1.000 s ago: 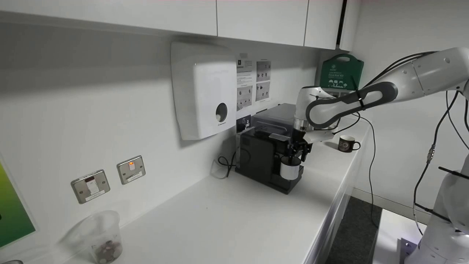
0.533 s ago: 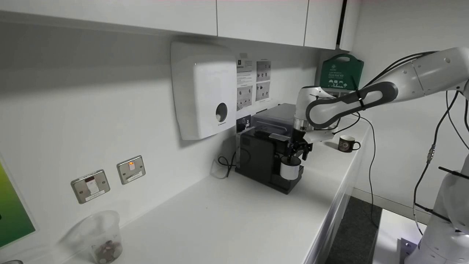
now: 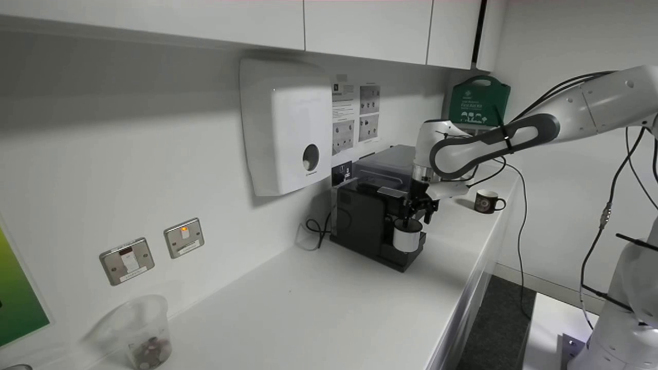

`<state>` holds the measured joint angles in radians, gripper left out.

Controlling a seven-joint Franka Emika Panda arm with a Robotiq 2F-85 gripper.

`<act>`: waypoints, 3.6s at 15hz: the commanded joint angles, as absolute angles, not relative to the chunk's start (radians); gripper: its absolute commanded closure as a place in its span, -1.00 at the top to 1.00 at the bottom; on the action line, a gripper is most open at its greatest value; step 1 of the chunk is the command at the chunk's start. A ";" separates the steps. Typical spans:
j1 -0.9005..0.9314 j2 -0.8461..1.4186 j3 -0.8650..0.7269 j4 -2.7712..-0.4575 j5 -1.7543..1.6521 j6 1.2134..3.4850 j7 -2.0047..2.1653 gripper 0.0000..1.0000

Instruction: Put the cup on the coffee maker and then remove it and put it back on the table

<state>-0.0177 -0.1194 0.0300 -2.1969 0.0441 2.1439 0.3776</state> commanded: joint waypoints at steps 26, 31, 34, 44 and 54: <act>-0.008 -0.377 0.024 -2.371 0.045 2.155 0.213 1.00; 0.011 -0.444 0.014 -2.424 0.046 2.160 0.034 1.00; 0.023 -0.473 0.010 -2.448 0.045 2.163 -0.036 1.00; 0.027 -0.460 0.020 -2.447 0.042 2.157 -0.057 1.00; 0.027 -0.457 0.020 -2.447 0.042 2.157 -0.056 1.00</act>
<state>0.0197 -0.4570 0.0264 -2.4488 0.0457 2.1601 -0.0598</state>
